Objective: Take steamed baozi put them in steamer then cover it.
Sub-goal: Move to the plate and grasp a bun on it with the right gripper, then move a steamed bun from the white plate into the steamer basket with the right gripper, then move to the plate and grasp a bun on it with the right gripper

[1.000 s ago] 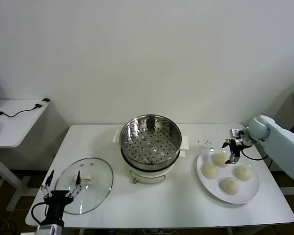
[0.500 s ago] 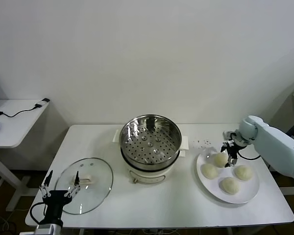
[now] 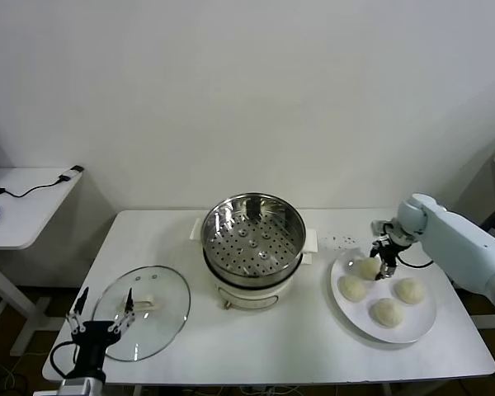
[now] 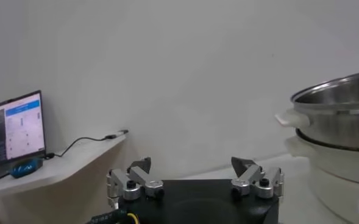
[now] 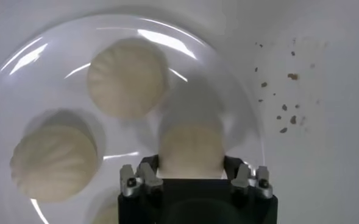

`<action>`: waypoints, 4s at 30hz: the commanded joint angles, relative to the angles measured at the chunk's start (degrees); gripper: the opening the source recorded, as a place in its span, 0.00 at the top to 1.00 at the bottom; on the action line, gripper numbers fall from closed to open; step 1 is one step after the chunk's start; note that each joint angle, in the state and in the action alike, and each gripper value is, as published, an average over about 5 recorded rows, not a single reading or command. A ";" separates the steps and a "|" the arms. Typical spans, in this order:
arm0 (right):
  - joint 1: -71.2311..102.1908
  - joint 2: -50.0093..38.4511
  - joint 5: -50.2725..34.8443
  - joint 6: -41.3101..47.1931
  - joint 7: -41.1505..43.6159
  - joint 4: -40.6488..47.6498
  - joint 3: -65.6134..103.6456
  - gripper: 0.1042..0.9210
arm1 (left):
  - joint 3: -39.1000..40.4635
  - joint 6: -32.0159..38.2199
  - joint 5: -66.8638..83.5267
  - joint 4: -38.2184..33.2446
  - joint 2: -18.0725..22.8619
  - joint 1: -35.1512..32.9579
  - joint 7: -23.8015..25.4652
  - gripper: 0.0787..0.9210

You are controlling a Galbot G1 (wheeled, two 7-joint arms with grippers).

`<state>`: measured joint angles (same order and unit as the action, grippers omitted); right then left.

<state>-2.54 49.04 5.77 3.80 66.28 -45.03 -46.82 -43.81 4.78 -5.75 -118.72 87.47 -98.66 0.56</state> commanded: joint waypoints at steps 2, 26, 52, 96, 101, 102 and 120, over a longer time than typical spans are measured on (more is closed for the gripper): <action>-4.52 -0.31 -3.50 -1.52 0.26 -1.80 -4.79 0.29 | 0.03 0.03 -0.02 0.11 0.09 -0.11 -0.03 0.12; -36.65 24.13 11.05 -41.64 4.07 -10.87 -19.00 0.31 | 0.27 -0.48 -0.31 -0.33 -0.12 -0.74 -0.10 0.12; -14.62 36.77 39.44 -50.16 -3.20 -3.02 -9.44 0.30 | 0.67 -1.24 -0.59 -0.22 -1.29 -1.04 -0.09 0.12; -36.03 -8.55 -24.10 5.60 -6.05 -28.19 -30.92 0.12 | 2.50 -1.26 -1.87 -2.25 -0.45 -2.53 -0.25 0.12; -27.98 -14.00 -29.72 11.27 -6.67 -27.77 -30.63 0.12 | 2.31 -1.08 -1.78 -2.62 -0.34 -3.07 -0.23 0.12; -25.64 -14.85 -30.30 11.95 -7.00 -27.73 -29.80 0.12 | 2.22 -1.04 -1.74 -2.61 -0.36 -3.19 -0.22 0.12; 0.19 -10.93 -17.40 10.42 -5.01 -21.15 -13.01 0.12 | 1.91 -0.86 -2.01 -1.53 -0.40 -3.75 -0.22 0.12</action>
<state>-10.49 38.61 -13.32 11.56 61.12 -67.23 -63.86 -41.92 3.91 -7.70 -120.30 87.06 -102.38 0.35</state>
